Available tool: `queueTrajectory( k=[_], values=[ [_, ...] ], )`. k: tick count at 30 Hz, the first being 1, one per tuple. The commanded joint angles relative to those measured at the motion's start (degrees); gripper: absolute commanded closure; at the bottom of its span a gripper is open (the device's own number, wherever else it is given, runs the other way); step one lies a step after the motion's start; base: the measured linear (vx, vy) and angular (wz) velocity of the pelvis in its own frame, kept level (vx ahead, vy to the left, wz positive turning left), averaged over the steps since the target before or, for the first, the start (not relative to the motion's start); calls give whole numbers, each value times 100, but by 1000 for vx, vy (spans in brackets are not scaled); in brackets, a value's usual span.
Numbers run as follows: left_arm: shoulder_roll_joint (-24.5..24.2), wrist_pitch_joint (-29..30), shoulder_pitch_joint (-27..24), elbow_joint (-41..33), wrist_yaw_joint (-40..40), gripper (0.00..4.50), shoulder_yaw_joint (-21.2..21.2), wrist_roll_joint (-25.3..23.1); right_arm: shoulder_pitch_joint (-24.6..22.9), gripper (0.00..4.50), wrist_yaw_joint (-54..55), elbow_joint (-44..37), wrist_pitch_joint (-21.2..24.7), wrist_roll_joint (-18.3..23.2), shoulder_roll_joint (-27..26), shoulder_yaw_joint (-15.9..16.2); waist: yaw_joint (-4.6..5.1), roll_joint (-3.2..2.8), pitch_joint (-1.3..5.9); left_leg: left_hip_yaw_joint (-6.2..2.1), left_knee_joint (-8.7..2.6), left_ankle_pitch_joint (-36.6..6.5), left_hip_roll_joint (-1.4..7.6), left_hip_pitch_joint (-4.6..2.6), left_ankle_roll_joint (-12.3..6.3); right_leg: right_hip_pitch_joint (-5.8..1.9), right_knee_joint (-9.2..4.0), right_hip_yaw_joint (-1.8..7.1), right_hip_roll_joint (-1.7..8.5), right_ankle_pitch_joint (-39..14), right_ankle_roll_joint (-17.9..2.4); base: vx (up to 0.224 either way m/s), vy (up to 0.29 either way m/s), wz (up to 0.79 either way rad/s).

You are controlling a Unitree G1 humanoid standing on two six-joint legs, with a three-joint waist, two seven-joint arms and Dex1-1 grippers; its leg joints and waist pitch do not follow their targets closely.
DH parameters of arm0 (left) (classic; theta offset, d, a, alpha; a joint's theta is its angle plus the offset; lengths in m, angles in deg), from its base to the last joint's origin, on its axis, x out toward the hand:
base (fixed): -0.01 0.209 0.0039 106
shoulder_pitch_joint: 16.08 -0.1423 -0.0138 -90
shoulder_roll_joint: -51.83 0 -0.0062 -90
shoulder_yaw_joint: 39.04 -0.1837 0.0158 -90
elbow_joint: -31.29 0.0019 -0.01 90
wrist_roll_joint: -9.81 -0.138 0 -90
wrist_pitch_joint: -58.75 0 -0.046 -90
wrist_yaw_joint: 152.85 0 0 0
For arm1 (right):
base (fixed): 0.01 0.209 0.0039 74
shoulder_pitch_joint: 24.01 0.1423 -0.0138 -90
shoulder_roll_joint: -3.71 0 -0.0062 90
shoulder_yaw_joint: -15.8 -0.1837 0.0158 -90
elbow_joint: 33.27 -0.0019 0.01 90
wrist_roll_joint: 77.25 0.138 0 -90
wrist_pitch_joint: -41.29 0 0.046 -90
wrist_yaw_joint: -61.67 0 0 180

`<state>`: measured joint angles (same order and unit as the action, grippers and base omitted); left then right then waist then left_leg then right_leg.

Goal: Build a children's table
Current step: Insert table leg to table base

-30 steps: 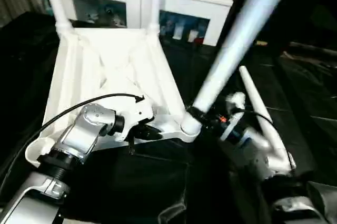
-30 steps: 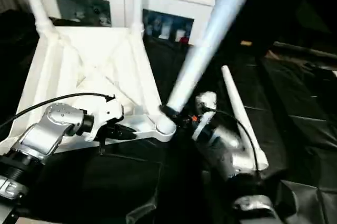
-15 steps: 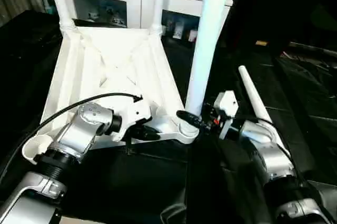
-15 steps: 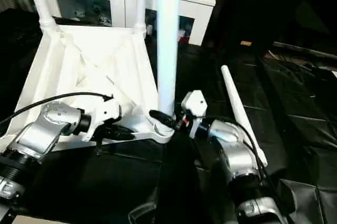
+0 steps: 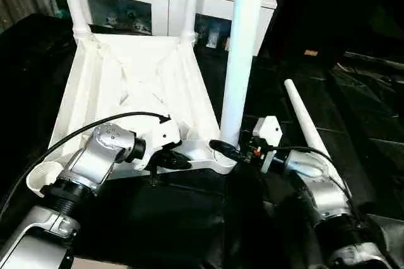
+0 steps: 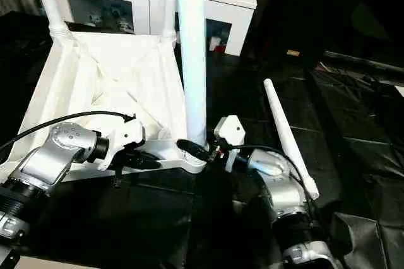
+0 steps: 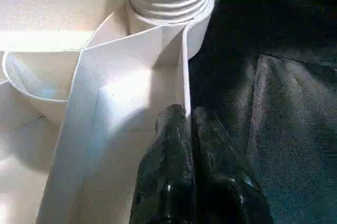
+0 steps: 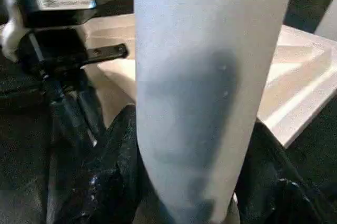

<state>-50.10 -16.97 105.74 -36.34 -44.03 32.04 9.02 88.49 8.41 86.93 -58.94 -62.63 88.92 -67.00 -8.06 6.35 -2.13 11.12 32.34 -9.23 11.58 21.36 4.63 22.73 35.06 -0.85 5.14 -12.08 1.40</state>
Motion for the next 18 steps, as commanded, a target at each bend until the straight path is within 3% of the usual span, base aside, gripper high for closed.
queueTrajectory(
  k=[1, 7, 13, 18],
  values=[
    [101, -47, 50, 41, -67, 450, -121, 38, 94, 263, 59, 254, 134, 215, -60, -200, 30, -106, 310, -40, -347, -1150, 131, -132, -113, -207, -272, 96, 188, 142, -1266, 0, 0, 0],
    [134, -48, 94, 83, -39, 450, -113, 26, 147, 264, 39, 565, 339, 472, -120, -486, 32, -89, 300, -42, -353, -1311, 140, -132, -60, -199, -294, 97, 198, -164, -1244, 0, 0, 0],
    [173, -64, 129, 127, -15, 450, -112, 24, 54, 264, -34, 712, 405, 540, -116, -587, 27, -106, 314, -38, -337, -1155, 134, -131, -91, -206, -265, 91, 194, 97, -1289, 0, 0, 0],
    [203, -92, 162, 183, 4, 450, -114, 19, -26, 264, -6, 867, 450, 657, -129, -710, 23, -114, 308, -38, -343, -1259, 137, -141, -82, -200, -280, 91, 198, -28, -1299, 0, 0, 0]
  ],
)
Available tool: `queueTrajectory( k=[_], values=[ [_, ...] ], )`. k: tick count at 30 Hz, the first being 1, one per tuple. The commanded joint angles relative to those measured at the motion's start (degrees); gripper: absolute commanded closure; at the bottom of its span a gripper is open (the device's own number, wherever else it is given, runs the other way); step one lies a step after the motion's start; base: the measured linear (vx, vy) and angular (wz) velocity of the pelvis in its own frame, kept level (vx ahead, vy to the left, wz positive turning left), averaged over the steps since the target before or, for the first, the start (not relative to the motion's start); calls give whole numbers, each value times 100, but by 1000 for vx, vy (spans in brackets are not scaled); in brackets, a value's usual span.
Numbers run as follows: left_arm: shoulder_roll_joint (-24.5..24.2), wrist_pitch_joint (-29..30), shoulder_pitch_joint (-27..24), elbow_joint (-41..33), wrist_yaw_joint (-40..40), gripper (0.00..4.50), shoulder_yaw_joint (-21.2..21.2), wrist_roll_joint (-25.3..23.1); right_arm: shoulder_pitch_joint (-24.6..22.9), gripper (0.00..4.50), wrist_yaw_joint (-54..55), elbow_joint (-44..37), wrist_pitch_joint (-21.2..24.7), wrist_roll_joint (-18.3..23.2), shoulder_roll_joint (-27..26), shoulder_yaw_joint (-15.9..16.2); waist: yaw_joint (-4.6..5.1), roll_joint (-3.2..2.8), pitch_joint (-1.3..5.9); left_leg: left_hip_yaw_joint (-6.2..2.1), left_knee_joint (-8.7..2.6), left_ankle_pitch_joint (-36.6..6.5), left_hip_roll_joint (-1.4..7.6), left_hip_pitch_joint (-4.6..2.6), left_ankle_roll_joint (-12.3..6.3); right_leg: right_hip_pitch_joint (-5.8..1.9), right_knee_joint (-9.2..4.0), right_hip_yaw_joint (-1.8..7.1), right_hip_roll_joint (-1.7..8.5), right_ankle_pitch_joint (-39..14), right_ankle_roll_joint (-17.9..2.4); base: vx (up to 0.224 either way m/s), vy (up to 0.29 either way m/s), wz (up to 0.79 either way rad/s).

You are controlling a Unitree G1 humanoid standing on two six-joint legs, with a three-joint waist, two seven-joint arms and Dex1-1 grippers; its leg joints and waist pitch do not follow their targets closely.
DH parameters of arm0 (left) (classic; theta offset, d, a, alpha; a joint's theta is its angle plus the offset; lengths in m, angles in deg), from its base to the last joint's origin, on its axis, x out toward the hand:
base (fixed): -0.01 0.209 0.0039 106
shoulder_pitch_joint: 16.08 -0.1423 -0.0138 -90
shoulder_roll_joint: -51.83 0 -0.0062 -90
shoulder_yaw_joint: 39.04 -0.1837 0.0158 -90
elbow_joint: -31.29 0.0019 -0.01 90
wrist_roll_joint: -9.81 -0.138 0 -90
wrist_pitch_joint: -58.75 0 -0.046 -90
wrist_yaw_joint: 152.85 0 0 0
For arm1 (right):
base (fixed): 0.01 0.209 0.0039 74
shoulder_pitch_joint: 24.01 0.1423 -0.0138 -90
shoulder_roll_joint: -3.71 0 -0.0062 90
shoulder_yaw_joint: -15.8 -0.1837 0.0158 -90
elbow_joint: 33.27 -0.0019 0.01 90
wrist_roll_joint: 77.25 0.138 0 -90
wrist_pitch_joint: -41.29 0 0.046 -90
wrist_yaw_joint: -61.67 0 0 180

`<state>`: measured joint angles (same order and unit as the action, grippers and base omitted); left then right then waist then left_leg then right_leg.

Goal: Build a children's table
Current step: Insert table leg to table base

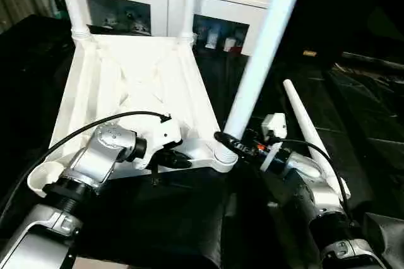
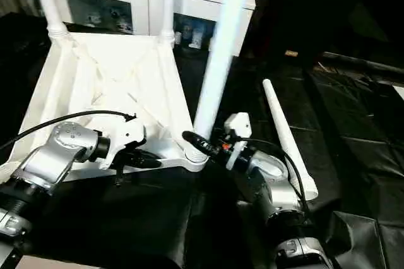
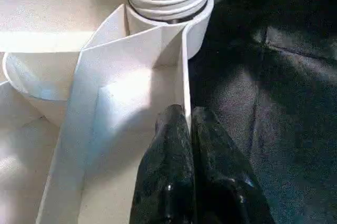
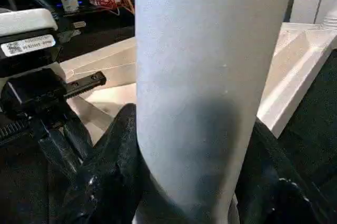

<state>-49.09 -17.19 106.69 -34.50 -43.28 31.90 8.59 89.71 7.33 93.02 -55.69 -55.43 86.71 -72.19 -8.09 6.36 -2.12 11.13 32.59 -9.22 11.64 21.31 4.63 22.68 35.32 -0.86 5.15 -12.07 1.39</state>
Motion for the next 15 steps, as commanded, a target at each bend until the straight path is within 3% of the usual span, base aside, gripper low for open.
queueTrajectory(
  k=[1, 6, 15],
  values=[
    [118, -73, 83, 15, -65, 450, -100, 61, -205, 264, 146, 366, 144, 4, 75, -290, 21, -128, 306, -39, -371, -1300, 135, -140, -73, -189, -312, 92, 200, -61, -1300, 0, 0, 0],
    [143, -91, 127, 60, -54, 450, -101, 49, -356, 264, 220, 594, 151, 111, 10, -460, 16, -138, 303, -47, -382, -1411, 141, -143, -37, -186, -319, 89, 210, -143, -1324, 0, 0, 0],
    [181, -125, 185, 139, -64, 450, -93, 17, -520, 264, 254, 633, 94, 103, -84, -490, 7, -163, 290, -68, -422, -1677, 151, -154, 72, -184, -353, 86, 222, -425, -1270, 0, 0, 0]
  ],
)
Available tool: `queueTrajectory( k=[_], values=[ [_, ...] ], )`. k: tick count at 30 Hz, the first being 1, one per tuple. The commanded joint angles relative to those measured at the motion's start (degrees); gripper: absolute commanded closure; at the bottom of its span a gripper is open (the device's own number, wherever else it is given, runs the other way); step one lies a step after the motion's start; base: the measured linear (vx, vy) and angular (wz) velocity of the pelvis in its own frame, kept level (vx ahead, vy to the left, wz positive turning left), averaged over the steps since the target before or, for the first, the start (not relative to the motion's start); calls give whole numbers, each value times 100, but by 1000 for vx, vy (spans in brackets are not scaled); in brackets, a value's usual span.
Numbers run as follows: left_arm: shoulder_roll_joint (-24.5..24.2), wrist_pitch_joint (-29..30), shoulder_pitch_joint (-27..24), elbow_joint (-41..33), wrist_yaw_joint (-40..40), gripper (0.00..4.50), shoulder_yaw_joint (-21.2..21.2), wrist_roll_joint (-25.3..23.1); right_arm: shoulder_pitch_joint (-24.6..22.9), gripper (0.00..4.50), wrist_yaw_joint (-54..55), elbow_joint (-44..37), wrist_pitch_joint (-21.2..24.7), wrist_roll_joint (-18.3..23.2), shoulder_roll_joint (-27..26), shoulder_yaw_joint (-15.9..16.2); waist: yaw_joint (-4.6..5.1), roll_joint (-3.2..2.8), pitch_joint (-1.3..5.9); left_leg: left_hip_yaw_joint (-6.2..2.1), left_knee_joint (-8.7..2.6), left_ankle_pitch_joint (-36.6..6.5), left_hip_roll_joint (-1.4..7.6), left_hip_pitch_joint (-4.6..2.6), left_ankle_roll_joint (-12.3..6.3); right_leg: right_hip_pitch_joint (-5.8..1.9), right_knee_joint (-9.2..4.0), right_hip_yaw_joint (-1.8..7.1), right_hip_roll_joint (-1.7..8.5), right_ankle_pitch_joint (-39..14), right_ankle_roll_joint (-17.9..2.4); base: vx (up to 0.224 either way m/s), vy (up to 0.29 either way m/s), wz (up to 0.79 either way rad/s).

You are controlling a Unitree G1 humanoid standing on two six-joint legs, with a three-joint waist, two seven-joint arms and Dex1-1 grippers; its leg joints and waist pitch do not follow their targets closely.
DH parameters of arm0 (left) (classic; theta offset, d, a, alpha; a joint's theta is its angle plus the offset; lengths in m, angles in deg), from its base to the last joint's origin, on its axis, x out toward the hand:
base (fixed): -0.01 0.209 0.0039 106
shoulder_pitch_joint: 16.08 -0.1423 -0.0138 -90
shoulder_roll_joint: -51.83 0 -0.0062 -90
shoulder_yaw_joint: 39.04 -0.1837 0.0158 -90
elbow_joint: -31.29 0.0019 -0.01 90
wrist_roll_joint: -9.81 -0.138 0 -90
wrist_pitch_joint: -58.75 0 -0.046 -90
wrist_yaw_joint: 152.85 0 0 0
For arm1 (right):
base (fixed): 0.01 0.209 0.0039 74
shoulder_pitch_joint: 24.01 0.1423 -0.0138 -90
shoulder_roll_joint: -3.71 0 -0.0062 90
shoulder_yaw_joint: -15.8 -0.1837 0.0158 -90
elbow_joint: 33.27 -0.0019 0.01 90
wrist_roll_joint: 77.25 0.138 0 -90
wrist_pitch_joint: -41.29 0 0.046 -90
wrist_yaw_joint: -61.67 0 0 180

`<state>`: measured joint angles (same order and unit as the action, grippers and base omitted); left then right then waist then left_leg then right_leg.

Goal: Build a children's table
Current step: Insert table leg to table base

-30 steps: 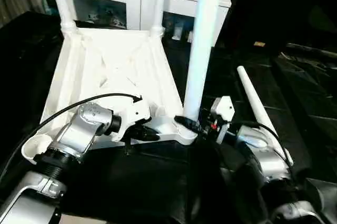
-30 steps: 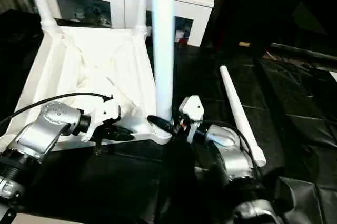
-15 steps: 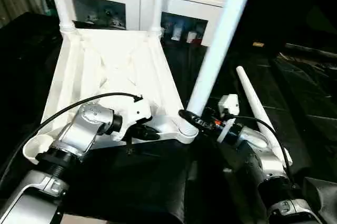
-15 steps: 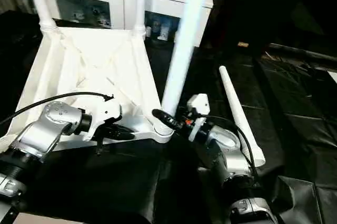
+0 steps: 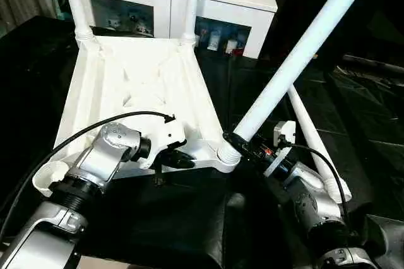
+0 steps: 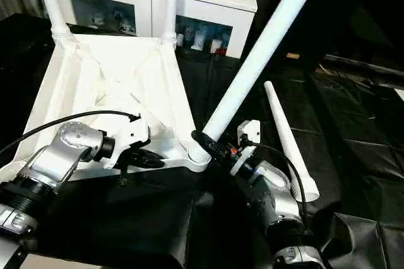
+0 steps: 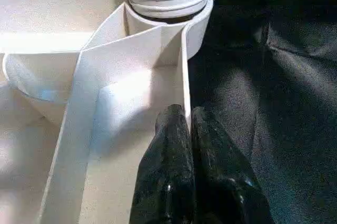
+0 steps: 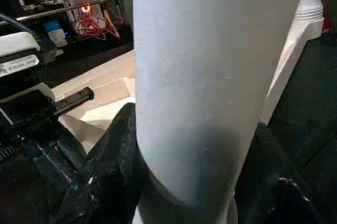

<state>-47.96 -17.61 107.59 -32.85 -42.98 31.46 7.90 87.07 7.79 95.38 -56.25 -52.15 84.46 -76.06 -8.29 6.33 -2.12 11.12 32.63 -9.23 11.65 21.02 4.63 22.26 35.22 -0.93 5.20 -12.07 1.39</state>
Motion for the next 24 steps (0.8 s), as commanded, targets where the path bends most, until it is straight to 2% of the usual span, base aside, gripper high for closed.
queueTrajectory(
  k=[1, 4, 7, 12, 15, 22, 24],
  values=[
    [68, -87, 100, -19, -98, 450, -50, 85, -271, 264, 188, 392, 109, -284, 156, -48, 26, -160, 292, -66, -425, -1688, 149, -131, 76, -140, -345, 92, 216, -429, -1269, 0, 0, 0],
    [66, -102, 113, 2, -105, 450, -58, 78, -283, 264, 110, 356, 34, -430, 208, 91, 28, -158, 287, -68, -432, -1743, 149, -128, 91, -140, -355, 95, 219, -509, -1252, 0, 0, 0],
    [51, -125, 118, 15, -118, 450, -66, 60, -245, 264, -10, 314, -53, -748, 337, 400, 30, -151, 284, -69, -432, -1742, 150, -127, 94, -140, -361, 95, 216, -555, -1225, 0, 0, 0],
    [50, -145, 108, 25, -124, 450, -77, 43, -167, 264, -160, 288, 52, -915, 398, 608, 32, -131, 280, -70, -434, -1765, 150, -126, 69, -140, -367, 97, 216, -622, -1214, 0, 0, 0],
    [32, -139, 87, -1, -146, 450, -90, 43, -95, 264, -305, 385, 201, -1142, 464, 884, 34, -128, 277, -71, -437, -1740, 150, -119, 66, -139, -370, 98, 217, -662, -1193, 0, 0, 0],
    [12, -131, 66, -38, -179, 450, -105, 44, 13, 264, -308, 567, 188, -1296, 476, 1026, 46, -133, 265, -84, -464, -2062, 159, -145, 170, -108, -408, 102, 222, -985, -1120, 0, 0, 0],
    [12, -130, 68, -41, -175, 450, -105, 40, 15, 264, -344, 574, 216, -1310, 462, 1058, 53, -113, 264, -89, -469, -2166, 161, -143, 184, -104, -420, 103, 223, -1106, -1099, 0, 0, 0]
  ],
)
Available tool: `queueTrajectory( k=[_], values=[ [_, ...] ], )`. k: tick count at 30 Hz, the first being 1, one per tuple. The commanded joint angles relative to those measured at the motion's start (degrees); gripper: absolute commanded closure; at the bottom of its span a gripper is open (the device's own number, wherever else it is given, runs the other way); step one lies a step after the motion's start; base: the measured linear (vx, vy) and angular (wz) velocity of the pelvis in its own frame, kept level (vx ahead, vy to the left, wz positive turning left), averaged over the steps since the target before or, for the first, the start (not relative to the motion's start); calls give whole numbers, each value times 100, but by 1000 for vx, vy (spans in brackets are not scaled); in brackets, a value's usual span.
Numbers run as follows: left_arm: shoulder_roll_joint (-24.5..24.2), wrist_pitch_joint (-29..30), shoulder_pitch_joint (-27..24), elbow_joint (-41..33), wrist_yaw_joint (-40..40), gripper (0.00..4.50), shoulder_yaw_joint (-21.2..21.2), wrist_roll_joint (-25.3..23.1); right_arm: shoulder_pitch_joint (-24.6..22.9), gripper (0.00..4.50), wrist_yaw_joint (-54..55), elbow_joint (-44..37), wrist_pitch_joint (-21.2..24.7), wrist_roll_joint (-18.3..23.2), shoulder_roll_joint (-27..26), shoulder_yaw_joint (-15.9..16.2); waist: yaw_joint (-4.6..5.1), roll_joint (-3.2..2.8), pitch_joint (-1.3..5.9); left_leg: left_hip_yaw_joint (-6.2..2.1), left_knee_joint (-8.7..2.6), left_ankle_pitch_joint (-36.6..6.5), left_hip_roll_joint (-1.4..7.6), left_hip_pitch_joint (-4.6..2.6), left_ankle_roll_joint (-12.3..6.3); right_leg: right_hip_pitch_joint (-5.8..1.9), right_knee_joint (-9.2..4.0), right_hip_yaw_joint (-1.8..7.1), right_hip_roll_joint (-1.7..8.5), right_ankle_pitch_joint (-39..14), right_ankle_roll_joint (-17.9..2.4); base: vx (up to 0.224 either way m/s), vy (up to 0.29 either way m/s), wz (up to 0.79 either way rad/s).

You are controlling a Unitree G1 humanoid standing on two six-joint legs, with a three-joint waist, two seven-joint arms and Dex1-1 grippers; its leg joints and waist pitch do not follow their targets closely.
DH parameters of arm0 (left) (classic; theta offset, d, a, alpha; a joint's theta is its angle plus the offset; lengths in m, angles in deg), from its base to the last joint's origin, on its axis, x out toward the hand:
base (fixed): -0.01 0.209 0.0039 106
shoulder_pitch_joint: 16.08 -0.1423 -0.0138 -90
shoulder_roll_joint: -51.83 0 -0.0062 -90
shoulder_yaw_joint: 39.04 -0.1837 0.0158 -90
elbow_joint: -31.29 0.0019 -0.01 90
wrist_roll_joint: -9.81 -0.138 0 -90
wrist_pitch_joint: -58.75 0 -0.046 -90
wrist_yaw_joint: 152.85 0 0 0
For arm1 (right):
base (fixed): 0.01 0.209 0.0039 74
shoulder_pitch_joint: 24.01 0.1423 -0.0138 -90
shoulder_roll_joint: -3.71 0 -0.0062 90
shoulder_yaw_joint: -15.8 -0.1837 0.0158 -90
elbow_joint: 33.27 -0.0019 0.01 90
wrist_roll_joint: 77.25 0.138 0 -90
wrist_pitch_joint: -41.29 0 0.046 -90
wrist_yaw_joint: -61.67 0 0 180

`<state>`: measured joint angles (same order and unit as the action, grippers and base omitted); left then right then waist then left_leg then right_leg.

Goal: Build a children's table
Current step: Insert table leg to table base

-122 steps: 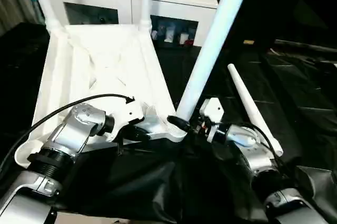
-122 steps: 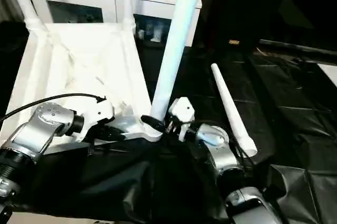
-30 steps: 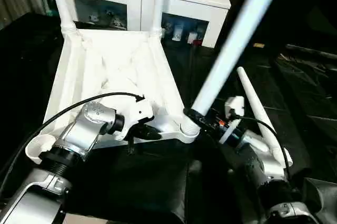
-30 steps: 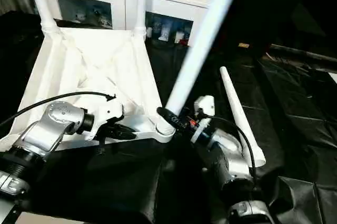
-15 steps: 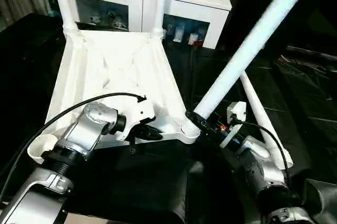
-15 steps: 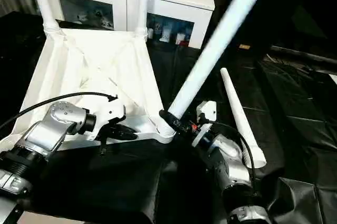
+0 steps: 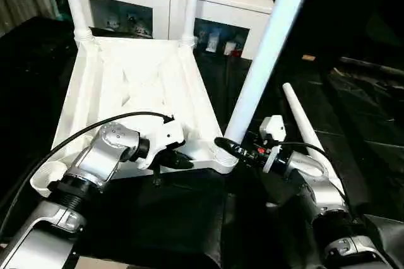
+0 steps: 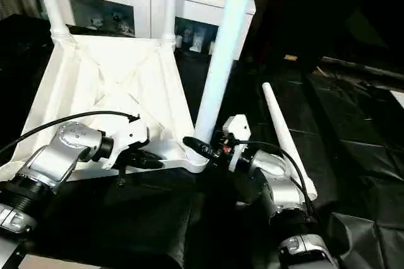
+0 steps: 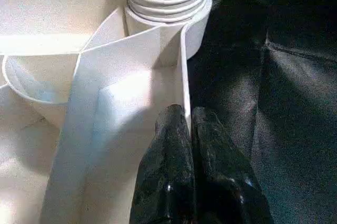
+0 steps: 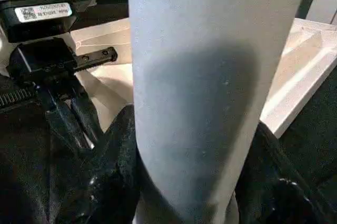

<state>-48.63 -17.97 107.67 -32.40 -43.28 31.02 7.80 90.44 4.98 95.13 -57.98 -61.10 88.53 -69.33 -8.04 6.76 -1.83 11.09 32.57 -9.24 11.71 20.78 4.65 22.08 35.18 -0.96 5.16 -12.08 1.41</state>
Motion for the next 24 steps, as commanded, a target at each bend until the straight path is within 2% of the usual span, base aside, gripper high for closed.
queueTrajectory(
  k=[1, 8, 14, 19, 24],
  values=[
    [82, -90, 63, -86, -135, 450, -52, 56, -356, 264, -87, 580, 409, -417, 41, 401, 25, -159, 236, -87, -463, -2170, 156, -121, 185, -84, -416, 107, 229, -1115, -1096, 0, 0, 0],
    [81, -87, 79, -69, -116, 450, -57, 73, -497, 264, -20, 584, 374, -408, 41, 294, 27, -178, 239, -82, -466, -2118, 155, -124, 169, -85, -411, 109, 216, -943, -1125, 0, 0, 0],
    [105, -97, 108, -17, -103, 450, -50, 76, -547, 264, 96, 627, 288, -402, 35, 212, 30, -189, 228, -93, -487, -2277, 160, -138, 204, -77, -437, 112, 222, -1135, -1099, 0, 0, 0],
    [133, -34, 132, 57, -17, 450, 14, 102, -491, 264, 476, 769, 50, -396, -42, 31, 31, -192, 219, -103, -501, -2449, 164, -141, 240, -58, -463, 119, 236, -1387, -1049, 0, 0, 0],
    [227, 150, 188, 210, 207, 450, 141, 137, -315, 264, 1344, 1078, -90, -427, -141, -258, 82, -206, 185, -143, -533, -2918, 161, -156, 358, 3, -529, 119, 252, -2119, -906, 0, 0, 0]
  ],
)
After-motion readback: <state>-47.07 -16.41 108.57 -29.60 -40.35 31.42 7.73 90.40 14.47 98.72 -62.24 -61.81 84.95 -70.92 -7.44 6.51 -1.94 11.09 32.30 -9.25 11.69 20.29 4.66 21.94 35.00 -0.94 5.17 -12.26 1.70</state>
